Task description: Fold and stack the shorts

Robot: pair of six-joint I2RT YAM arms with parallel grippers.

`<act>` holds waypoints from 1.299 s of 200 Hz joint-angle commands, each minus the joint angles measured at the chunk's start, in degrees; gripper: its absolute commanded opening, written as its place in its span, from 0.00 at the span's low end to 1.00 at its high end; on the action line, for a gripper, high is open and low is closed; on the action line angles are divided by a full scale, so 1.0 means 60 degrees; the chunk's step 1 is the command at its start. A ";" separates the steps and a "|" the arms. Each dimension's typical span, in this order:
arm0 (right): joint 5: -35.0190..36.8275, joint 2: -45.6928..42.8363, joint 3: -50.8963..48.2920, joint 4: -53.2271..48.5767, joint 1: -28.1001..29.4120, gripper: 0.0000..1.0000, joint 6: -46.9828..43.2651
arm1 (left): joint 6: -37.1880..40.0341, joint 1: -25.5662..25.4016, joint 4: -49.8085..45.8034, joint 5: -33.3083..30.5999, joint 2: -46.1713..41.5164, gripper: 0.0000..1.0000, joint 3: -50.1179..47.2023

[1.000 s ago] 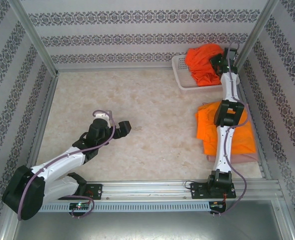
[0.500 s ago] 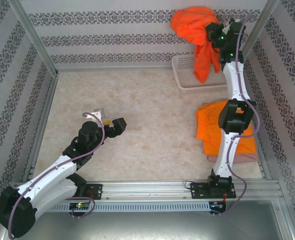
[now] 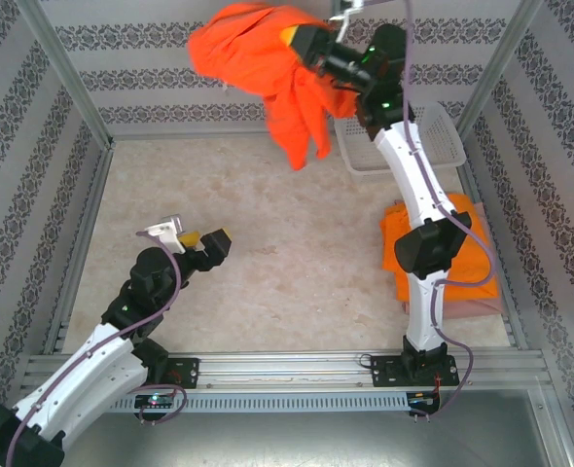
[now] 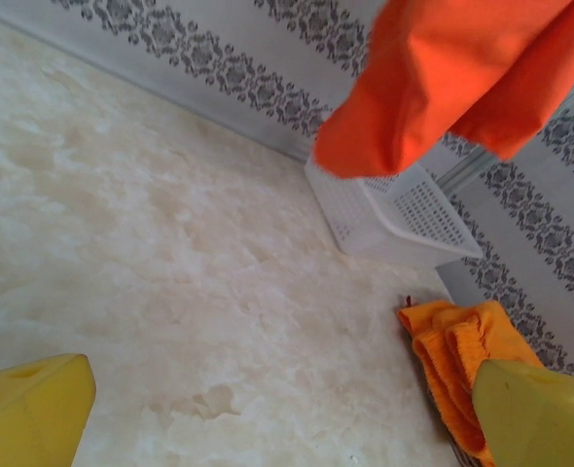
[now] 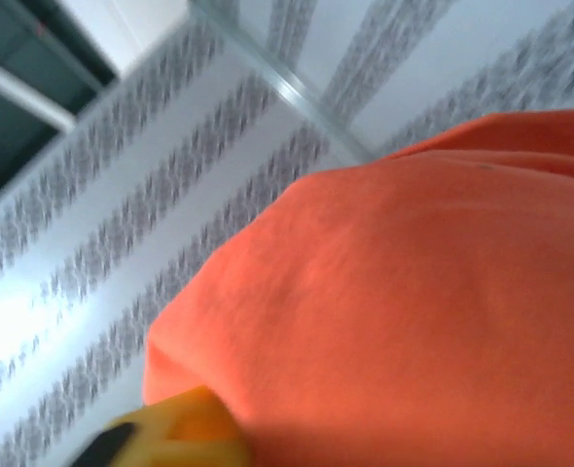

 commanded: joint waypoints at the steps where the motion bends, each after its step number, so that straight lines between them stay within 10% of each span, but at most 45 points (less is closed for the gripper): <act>1: -0.0230 0.0024 -0.0398 -0.2898 0.0430 0.50 -0.3322 | 0.0296 0.0122 -0.0868 -0.0677 -0.1004 1.00 0.0520; 35: 0.2077 -0.1560 -0.4038 -0.2861 0.0604 0.97 -0.5589 | 0.0276 0.0143 -0.2697 -0.1874 -0.2313 1.00 0.1016; 106: 0.3623 -0.5076 -0.9154 -0.2485 0.0769 0.98 -0.6782 | -0.0532 0.0661 -0.5787 -0.3322 -0.1403 1.00 0.2049; 182: 0.4867 -0.7850 -1.2787 -0.2467 0.1873 0.98 -0.6928 | -0.1074 0.6901 -0.4025 0.3227 0.2688 1.00 0.1467; 260: 0.5540 -1.0242 -1.5459 -0.2459 0.2010 0.98 -0.6862 | -0.0322 0.8118 -0.3909 0.2840 0.6490 0.95 0.2587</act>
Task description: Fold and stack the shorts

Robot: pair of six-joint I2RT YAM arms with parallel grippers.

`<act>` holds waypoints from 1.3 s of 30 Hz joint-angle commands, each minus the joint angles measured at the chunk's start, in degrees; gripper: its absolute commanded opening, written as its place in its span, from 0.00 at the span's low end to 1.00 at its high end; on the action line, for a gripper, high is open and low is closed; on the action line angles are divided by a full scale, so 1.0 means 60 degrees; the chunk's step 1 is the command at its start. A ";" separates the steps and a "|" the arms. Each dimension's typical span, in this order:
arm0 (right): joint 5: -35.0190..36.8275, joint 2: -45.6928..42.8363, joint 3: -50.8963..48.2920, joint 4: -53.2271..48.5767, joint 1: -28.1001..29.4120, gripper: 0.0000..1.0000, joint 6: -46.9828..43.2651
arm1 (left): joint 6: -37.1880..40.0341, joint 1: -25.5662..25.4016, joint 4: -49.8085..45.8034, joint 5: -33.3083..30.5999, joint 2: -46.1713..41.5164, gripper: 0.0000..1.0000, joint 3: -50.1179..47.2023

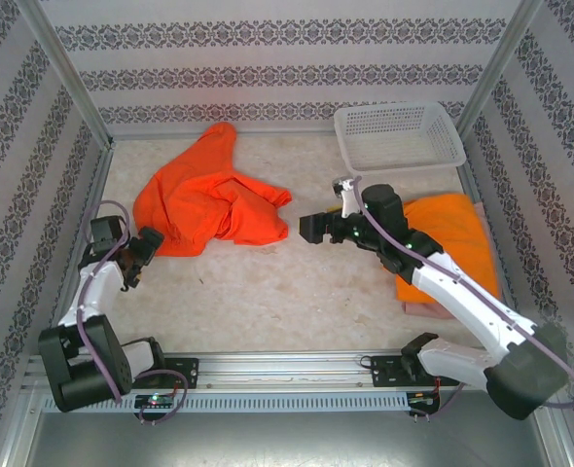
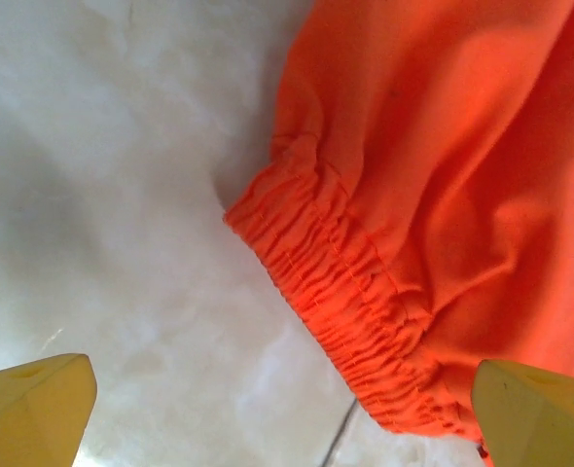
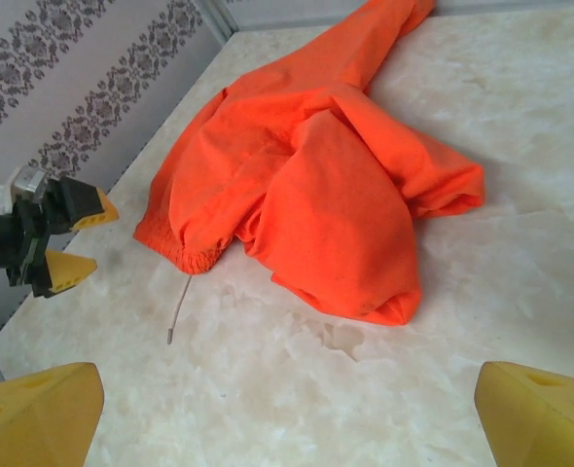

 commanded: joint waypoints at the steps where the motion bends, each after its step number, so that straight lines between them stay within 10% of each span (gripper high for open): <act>1: 0.0467 -0.0599 -0.0629 0.0070 0.0054 0.98 -0.0161 | 0.0420 0.0111 0.0249 -0.0036 0.0640 0.95 0.0553; 23: 0.0682 -0.0974 -0.1675 0.0162 0.0010 0.98 -0.0009 | 0.0953 -0.0031 0.0617 0.0310 0.3630 0.60 0.1804; 39: 0.0759 -0.1059 -0.1903 0.0104 0.0010 0.98 0.0019 | 0.1161 -0.0047 0.0332 0.0484 0.3657 0.00 0.3160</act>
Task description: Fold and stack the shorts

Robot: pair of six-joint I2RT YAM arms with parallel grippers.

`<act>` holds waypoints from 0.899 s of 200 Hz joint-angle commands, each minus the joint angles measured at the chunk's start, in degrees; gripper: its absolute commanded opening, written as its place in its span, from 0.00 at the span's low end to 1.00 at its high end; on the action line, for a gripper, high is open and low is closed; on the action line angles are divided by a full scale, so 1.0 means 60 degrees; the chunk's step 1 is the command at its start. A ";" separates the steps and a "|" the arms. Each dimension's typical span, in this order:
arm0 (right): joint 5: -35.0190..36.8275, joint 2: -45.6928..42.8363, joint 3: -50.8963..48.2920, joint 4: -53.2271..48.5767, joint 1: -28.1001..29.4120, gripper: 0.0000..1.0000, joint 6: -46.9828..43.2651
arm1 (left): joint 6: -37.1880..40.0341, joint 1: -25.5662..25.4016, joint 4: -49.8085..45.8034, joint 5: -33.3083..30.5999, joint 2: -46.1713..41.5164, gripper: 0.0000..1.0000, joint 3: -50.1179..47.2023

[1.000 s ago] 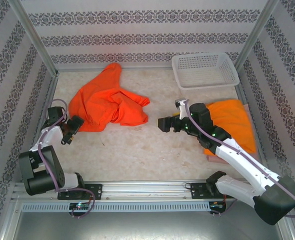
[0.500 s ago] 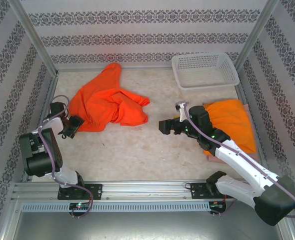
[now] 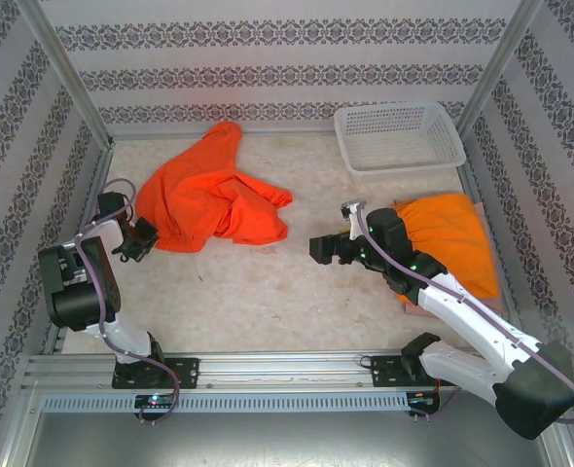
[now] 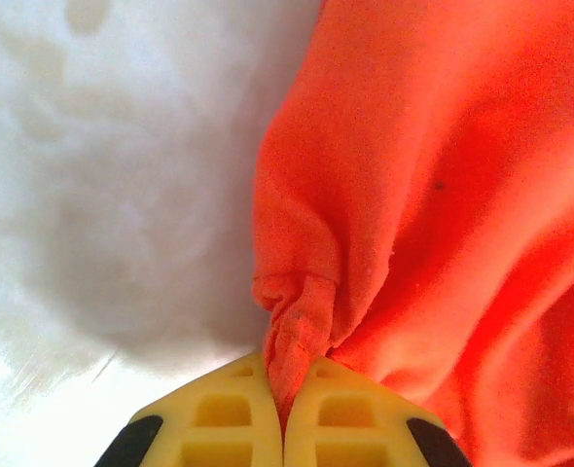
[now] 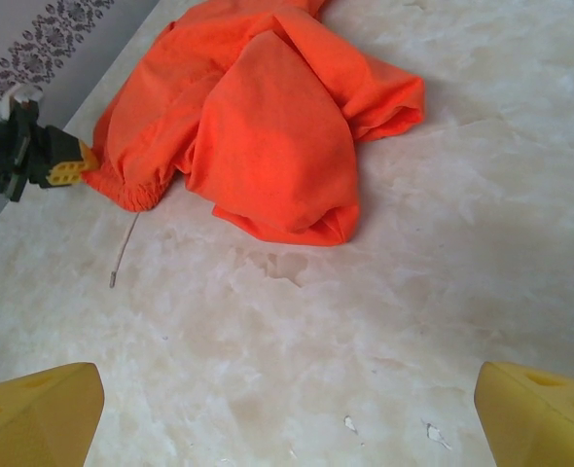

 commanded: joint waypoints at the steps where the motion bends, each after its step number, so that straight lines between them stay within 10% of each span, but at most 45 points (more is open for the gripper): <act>1: 0.0130 -0.0055 -0.0139 0.0094 0.0014 0.98 0.0084 | 0.0312 -0.0034 -0.0403 -0.0165 -0.0865 0.00 0.0919; 76: -0.0425 0.1029 0.0649 0.0393 0.0209 0.98 0.0416 | 0.0588 -0.0429 -0.3372 -0.2403 -0.3626 0.00 0.6294; 125: -0.0827 0.2124 0.1660 0.0516 0.0606 0.98 0.0387 | 0.1816 -0.1346 -0.5421 -0.4529 -0.2794 0.00 1.1608; 180: -0.0431 0.2213 0.1549 0.0553 0.0580 0.98 0.0504 | 0.3665 -0.5238 -0.6363 -0.7316 0.0320 0.00 1.5329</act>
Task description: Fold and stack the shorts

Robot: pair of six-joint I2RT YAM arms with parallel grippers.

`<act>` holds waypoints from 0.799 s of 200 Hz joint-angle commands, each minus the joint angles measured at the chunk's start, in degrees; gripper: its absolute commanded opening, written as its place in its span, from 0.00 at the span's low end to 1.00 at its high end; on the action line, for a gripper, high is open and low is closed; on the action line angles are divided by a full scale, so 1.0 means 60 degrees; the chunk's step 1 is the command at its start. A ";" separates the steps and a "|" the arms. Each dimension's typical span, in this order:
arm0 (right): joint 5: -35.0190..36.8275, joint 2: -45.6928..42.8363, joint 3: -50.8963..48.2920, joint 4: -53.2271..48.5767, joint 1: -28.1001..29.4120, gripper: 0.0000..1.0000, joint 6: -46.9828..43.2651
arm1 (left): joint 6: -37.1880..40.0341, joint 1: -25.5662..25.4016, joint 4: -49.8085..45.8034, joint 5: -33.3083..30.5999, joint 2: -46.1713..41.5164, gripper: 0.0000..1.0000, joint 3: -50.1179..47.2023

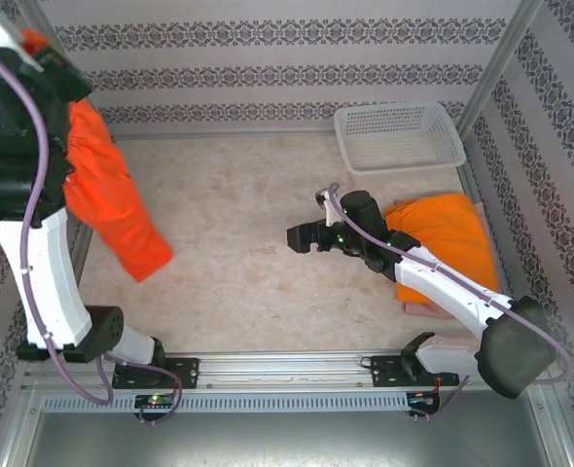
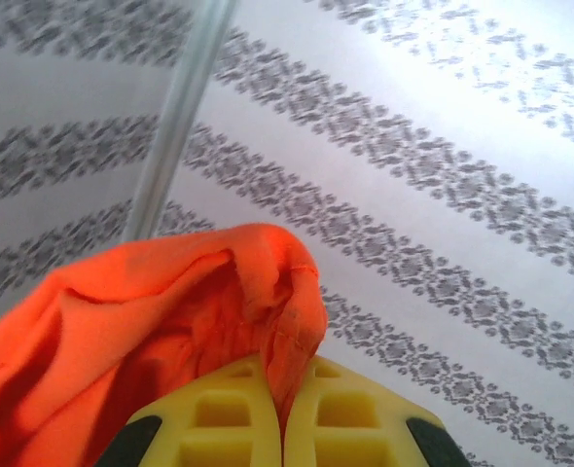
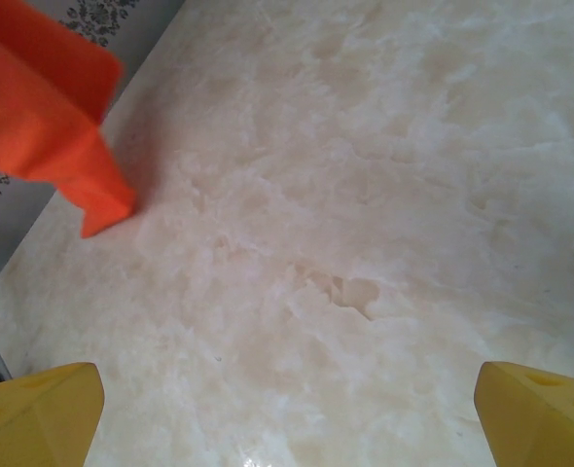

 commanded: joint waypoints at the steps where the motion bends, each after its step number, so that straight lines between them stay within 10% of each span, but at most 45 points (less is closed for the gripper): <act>1: 0.0226 -0.0137 -0.0063 0.0108 -0.0011 0.98 0.0143 | 0.1220 -0.1616 -0.0894 -0.1555 0.1285 0.00 0.0002; 36: 0.0535 -0.1109 -0.1172 -0.0169 -0.0876 0.98 0.0422 | 0.0904 -0.4004 0.0627 -0.1733 0.2155 0.02 -0.2780; 65: 0.0449 -0.2227 -0.2342 -0.0485 -0.2205 0.98 0.0798 | -0.0421 -0.4684 0.2769 0.1201 0.2899 0.30 -0.5268; 88: 0.0119 -0.2887 -0.2861 -0.0513 -0.2853 0.98 0.1017 | -0.0667 -0.4754 0.3154 0.2853 0.3323 0.54 -0.5519; 122: 0.0288 -0.2507 -0.2485 -0.0414 -0.2425 0.98 0.1260 | 0.0114 -0.4632 0.2513 0.1966 0.2213 0.89 -0.5856; 160: 0.1667 -0.0588 -0.0727 -0.0597 -0.0551 0.98 0.0588 | -0.0530 -0.2947 0.2769 0.3114 -0.0231 0.94 -0.8880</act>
